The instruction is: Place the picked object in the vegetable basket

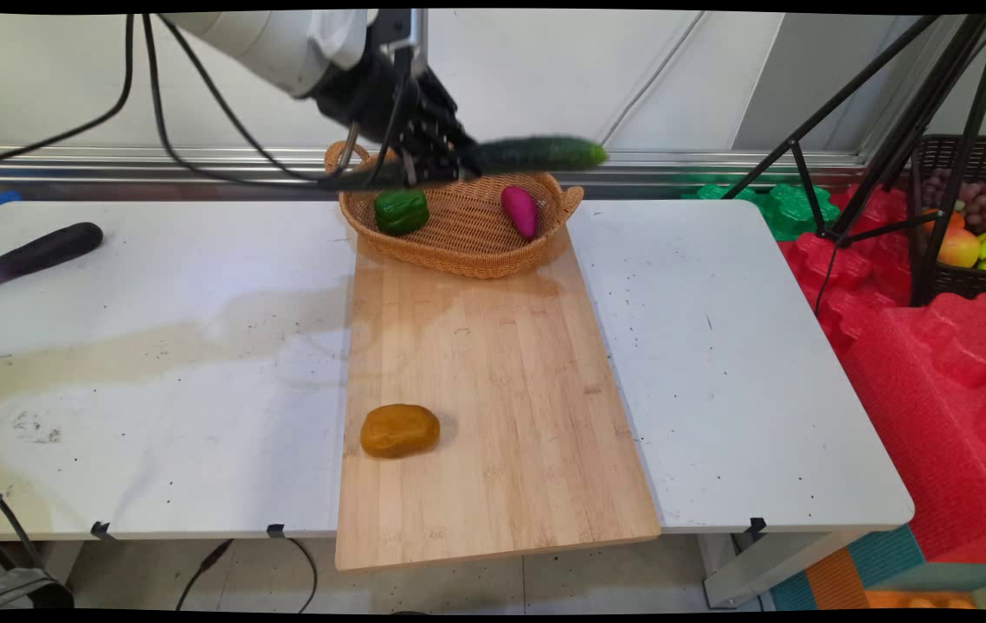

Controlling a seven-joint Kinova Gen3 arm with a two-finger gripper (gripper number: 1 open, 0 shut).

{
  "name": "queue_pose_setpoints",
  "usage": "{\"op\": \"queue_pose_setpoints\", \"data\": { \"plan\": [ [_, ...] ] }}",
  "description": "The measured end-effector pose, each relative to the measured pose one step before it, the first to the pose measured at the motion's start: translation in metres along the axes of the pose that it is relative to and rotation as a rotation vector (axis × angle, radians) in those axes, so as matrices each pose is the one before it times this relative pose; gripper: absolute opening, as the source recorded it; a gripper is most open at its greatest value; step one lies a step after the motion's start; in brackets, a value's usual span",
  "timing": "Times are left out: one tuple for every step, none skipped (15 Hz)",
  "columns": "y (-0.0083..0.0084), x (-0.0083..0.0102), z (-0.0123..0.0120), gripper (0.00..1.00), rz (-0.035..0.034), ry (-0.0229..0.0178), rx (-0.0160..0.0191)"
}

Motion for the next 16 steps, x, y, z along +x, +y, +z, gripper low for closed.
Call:
{"op": "queue_pose_setpoints", "data": {
  "plan": [
    [-0.00998,-0.00025,0.00064,0.0,-0.00976,-0.00281,0.02378],
    [-0.00944,-0.00077,0.00295,0.0,-0.00882,-0.00462,0.01923],
    [-0.00886,-0.00136,0.0049,0.0,-0.00817,-0.00596,0.01544],
    [-0.00678,-0.00155,0.00611,0.0,-0.00725,-0.00677,0.00968],
    [-0.00695,-0.00215,0.00795,0.0,-0.00961,-0.00899,0.00886],
    [-0.00612,-0.00217,0.00922,0.0,-0.01078,-0.00982,0.00573],
    [-0.00454,-0.00148,0.00888,0.0,-0.00928,-0.0081,0.00293],
    [-0.00432,-0.00194,0.01016,0.0,-0.01185,-0.00918,0.00189],
    [-0.00355,-0.00171,0.01068,0.0,-0.0124,-0.00799,-0.00037],
    [-0.00217,-0.00182,0.0094,0.0,-0.01099,-0.00752,-0.00256],
    [-0.00117,-0.00115,0.00613,0.0,-0.00661,-0.00491,-0.00219],
    [-0.00138,-0.00195,0.00929,0.0,-0.00908,-0.00757,-0.00394],
    [-0.00075,-0.00143,0.00587,0.0,-0.00612,-0.00489,-0.00251],
    [-0.00088,-0.00294,0.00976,0.0,-0.00951,-0.00708,-0.00389],
    [-0.00044,-0.00211,0.00818,0.0,-0.00598,-0.00503,-0.0046],
    [-0.0002,-0.00275,0.00884,0.0,-0.00589,-0.00576,-0.00558]
  ]
}}
